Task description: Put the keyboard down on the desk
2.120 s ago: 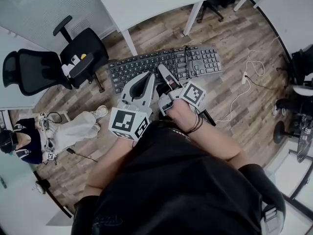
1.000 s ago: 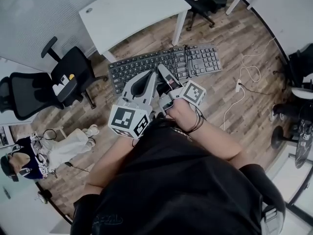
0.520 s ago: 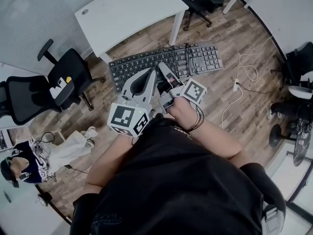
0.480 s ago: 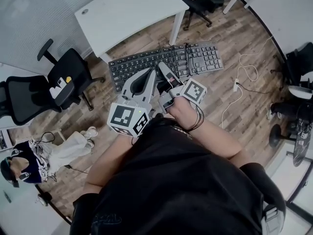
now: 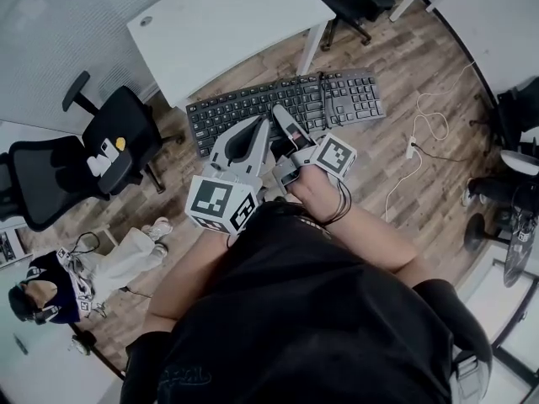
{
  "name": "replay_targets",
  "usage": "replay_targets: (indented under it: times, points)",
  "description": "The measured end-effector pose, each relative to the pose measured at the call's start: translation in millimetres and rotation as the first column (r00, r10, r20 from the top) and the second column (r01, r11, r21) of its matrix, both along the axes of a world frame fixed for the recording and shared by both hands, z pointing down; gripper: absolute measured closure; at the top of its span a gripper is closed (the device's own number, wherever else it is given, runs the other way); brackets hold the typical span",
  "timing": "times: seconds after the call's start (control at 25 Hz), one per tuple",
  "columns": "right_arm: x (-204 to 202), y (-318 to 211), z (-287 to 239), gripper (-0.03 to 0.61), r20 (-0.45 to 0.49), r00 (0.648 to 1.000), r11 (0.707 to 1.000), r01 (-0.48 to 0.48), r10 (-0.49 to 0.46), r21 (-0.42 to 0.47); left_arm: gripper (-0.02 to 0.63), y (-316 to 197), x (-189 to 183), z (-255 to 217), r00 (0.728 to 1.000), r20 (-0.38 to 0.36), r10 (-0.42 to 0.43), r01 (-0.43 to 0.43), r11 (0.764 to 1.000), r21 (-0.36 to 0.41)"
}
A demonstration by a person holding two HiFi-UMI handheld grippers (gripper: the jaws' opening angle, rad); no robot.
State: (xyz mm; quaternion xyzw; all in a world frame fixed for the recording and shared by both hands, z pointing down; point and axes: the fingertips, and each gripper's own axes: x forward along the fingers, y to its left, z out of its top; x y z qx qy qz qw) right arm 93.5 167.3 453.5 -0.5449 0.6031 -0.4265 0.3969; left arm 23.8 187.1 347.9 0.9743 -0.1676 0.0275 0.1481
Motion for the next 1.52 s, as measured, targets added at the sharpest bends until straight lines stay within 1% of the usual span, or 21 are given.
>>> replay_targets:
  times: [0.08,0.24,0.36,0.48,0.6,0.88,1.12,1.32,1.44,1.52]
  points:
    - [-2,-17,1,0.489,-0.003,1.0,1.0,0.006,-0.006,0.002,0.598,-17,1,1,1.0,0.005,0.004,-0.004,1.0,0.002]
    - [-3,-53,7,0.491,0.003,1.0,1.0,-0.009,0.009,-0.025,0.598,-53,1,0,1.0,0.012,0.025,-0.025,1.0,0.016]
    - [-4,-81,5,0.491,0.007,1.0,0.999,-0.025,0.025,-0.032,0.598,-81,-5,-5,1.0,0.011,0.029,-0.03,0.999,0.024]
    - [-11,-114,-2,0.491,-0.013,1.0,0.999,-0.026,0.025,-0.025,0.598,-111,-14,-9,0.999,0.01,0.031,-0.031,0.999,0.033]
    - [-22,-150,-10,0.489,-0.04,0.999,1.0,-0.007,0.007,0.0,0.598,-145,-23,-11,1.0,0.013,0.026,-0.026,0.999,0.04]
    - [-44,-214,-6,0.489,-0.035,0.999,1.0,0.009,-0.009,-0.013,0.598,-209,-49,-5,1.0,0.0,-0.007,0.007,1.0,0.025]
    - [-60,-246,0,0.491,-0.014,1.0,0.999,0.011,-0.012,-0.033,0.598,-240,-69,-1,1.0,-0.006,-0.02,0.02,1.0,0.019]
    - [-68,-262,-3,0.491,-0.07,0.997,0.999,0.039,-0.04,-0.013,0.598,-256,-75,2,0.999,-0.003,-0.032,0.033,0.999,0.016]
    - [-70,-264,8,0.491,-0.042,0.998,0.998,0.035,-0.038,-0.049,0.598,-261,-76,6,0.999,0.005,-0.032,0.032,0.999,0.012]
    - [-69,-269,11,0.491,-0.029,0.999,0.998,0.034,-0.036,-0.054,0.598,-265,-76,6,0.999,0.008,-0.036,0.036,0.999,0.014]
